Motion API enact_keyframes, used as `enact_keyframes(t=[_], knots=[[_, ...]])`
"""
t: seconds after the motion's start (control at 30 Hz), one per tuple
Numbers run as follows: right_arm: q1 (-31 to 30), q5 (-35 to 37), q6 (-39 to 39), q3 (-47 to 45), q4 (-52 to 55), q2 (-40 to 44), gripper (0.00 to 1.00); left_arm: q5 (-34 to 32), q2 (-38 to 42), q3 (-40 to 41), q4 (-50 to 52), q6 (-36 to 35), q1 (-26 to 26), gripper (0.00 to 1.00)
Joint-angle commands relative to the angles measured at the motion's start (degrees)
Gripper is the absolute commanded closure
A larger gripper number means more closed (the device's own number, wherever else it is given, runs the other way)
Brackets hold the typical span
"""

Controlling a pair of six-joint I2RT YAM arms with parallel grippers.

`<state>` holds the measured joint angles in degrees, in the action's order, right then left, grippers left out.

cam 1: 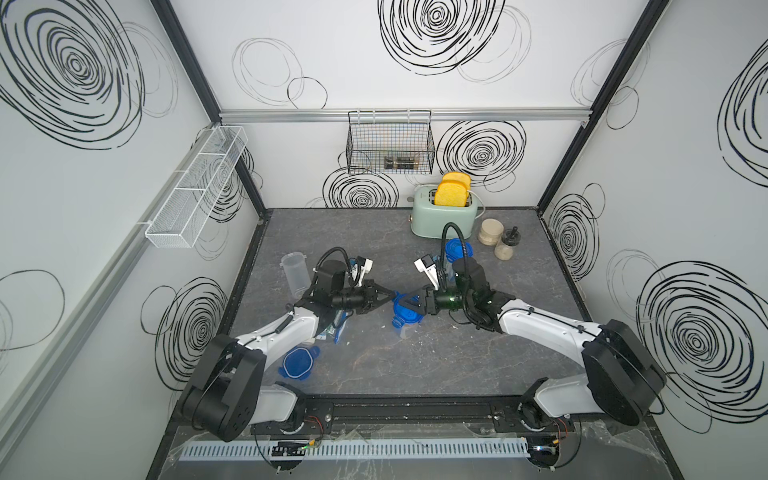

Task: Take out toiletry kits
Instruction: Open the lid of the container, then place the lid at the center of the board.

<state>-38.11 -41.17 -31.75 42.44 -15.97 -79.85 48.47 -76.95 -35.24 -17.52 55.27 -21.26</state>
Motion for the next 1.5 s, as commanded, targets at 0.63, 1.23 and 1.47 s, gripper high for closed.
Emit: enact_keyframes(t=[0.63, 1.23, 1.47], knots=[[10.99, -5.44, 2.74, -3.3, 8.22, 11.32, 0.53, -4.31, 7.54, -9.58, 14.92, -9.13, -8.64, 1.0], [16.31, -6.04, 3.69, -7.03, 8.64, 18.07, 0.49, -55.52, 26.97, -1.78, 43.97, -13.87, -33.97, 1.0], [16.31, -5.37, 4.07, -9.12, 8.03, 20.28, 0.49, -71.11, 22.38, 3.29, 41.27, -7.56, -43.56, 1.0]])
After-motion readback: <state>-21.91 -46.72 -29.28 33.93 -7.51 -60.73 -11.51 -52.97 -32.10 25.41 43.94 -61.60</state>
